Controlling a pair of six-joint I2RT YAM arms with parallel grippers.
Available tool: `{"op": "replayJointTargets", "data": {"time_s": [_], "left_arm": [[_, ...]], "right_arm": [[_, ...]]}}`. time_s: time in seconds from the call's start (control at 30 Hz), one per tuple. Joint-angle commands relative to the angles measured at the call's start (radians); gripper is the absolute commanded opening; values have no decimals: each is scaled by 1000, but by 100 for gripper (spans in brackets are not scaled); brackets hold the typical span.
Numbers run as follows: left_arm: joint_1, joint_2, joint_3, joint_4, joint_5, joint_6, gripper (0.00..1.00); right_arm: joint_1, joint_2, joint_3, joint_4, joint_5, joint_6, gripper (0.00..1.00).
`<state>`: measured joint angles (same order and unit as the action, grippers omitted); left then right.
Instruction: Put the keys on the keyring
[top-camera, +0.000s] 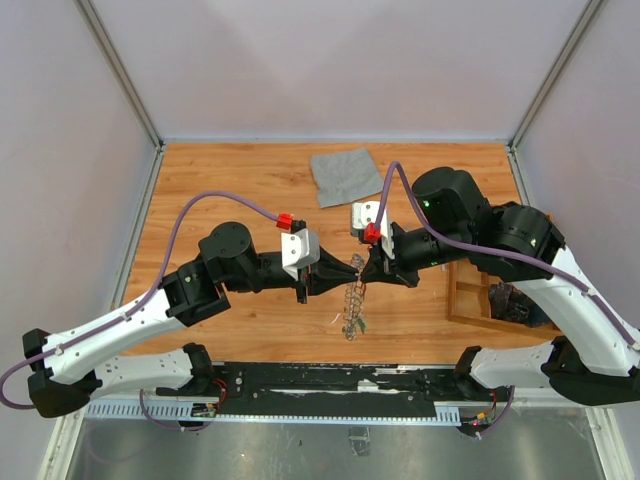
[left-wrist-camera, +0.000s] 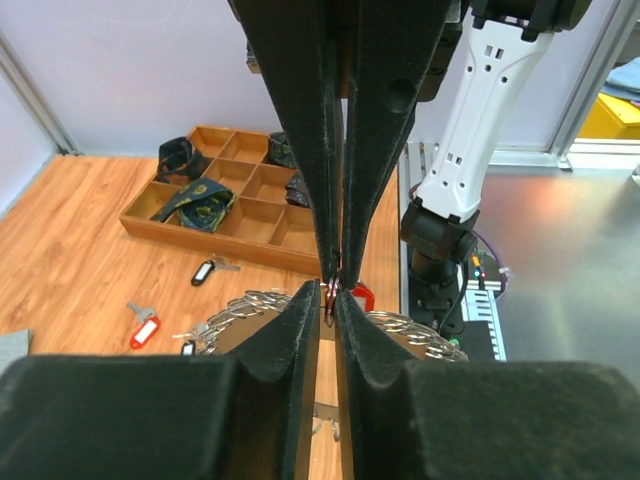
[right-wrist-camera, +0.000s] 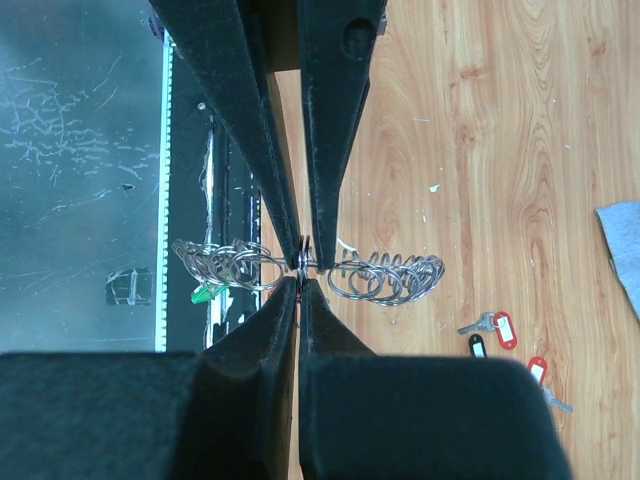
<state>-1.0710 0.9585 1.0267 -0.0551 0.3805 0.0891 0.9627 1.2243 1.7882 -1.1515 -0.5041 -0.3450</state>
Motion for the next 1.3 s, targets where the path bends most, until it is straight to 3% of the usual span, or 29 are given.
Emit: {"op": "replayJointTargets", "data": {"time_s": [0.0, 0.07, 0.23, 0.4, 0.47, 0.73, 0.97, 1.27], "left_arm": [[-9, -3, 26, 17, 7, 7, 13], [-9, -3, 27, 17, 9, 8, 6], [-9, -24, 11, 48, 18, -7, 1], [-10, -42, 1, 68, 15, -25, 1], [-8, -48, -4, 77, 6, -34, 1], [-9, -96, -50, 139, -39, -67, 1], [-9, -137, -78, 188, -55, -84, 0], [-8, -150, -78, 213, -24, -92, 1]], "right_arm": [[15, -1, -3, 35, -8, -6, 1], [15, -4, -5, 42, -8, -4, 1], [15, -9, -16, 64, -8, 9, 1], [14, -36, -48, 116, 13, 39, 1], [15, -59, -77, 156, 25, 60, 7], [15, -242, -307, 498, 58, 242, 27], [15, -409, -542, 833, 118, 416, 31], [14, -435, -642, 987, 46, 514, 31]]}}
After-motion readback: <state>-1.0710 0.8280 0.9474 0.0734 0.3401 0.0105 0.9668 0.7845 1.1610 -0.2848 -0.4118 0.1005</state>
